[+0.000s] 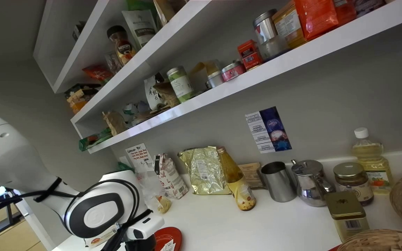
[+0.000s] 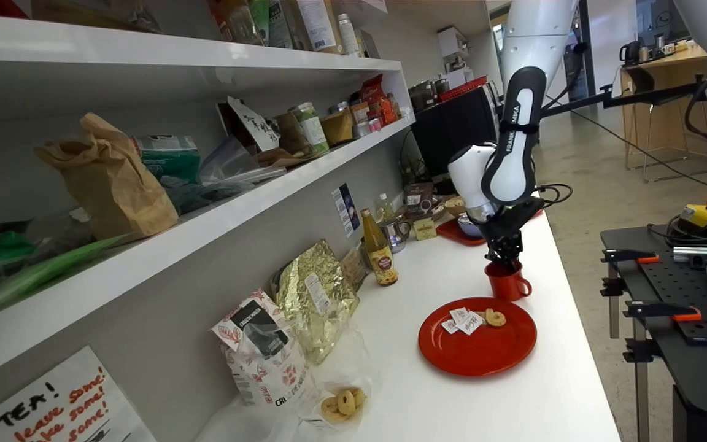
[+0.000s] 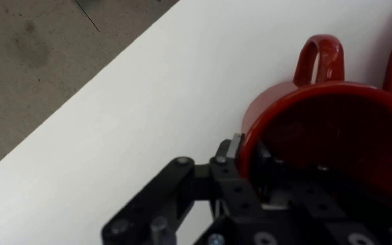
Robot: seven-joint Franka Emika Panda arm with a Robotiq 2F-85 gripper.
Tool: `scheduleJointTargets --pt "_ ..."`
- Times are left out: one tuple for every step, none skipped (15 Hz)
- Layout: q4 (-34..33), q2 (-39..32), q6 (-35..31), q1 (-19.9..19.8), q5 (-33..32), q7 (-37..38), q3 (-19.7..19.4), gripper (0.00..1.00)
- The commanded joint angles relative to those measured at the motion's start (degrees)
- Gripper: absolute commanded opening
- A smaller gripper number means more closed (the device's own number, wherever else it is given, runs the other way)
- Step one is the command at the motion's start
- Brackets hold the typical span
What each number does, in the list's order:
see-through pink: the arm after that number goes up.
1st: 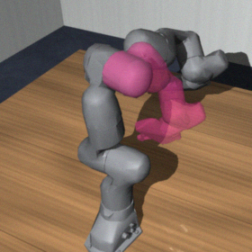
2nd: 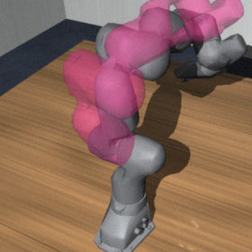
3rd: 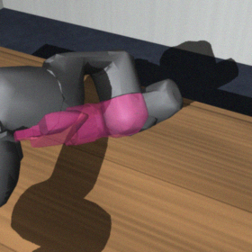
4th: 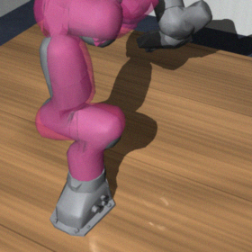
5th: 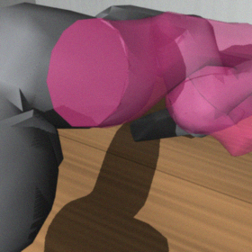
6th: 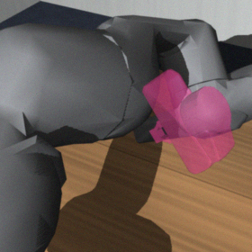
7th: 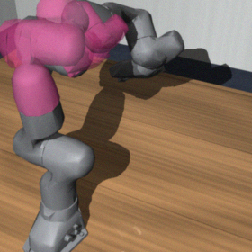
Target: Put the cup on the plate
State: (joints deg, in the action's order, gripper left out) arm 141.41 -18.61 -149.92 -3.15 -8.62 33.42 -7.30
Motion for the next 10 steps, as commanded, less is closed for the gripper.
scheduleJointTargets --pt "-1.83 -0.77 1.36 1.74 2.17 -2.01 -1.06 0.01" --pt "-1.91 -0.58 1.39 2.03 2.02 -1.71 -1.14 0.02" --pt "-2.15 -0.27 1.42 2.52 1.57 -1.13 -1.35 0.02" --pt "-2.4 0.02 1.33 2.89 1.29 -0.83 -1.47 0.02" --pt "-2.83 0.58 1.35 3.47 0.8 -0.44 -1.67 0.02" --pt "-3.32 1.08 1.33 4.03 0.42 -0.16 -1.82 0.02" --pt "-3.97 1.71 1.25 4.97 -0.56 0.47 -2.16 0.02" --pt "-4.62 2.24 1.22 5.75 -1.4 0.87 -2.41 0.02" --pt "-5.26 3.11 1.3 6.78 -2.39 1.56 -2.59 0.02" --pt "-5.92 3.55 1.14 7.49 -3.3 1.96 -2.76 0.02"
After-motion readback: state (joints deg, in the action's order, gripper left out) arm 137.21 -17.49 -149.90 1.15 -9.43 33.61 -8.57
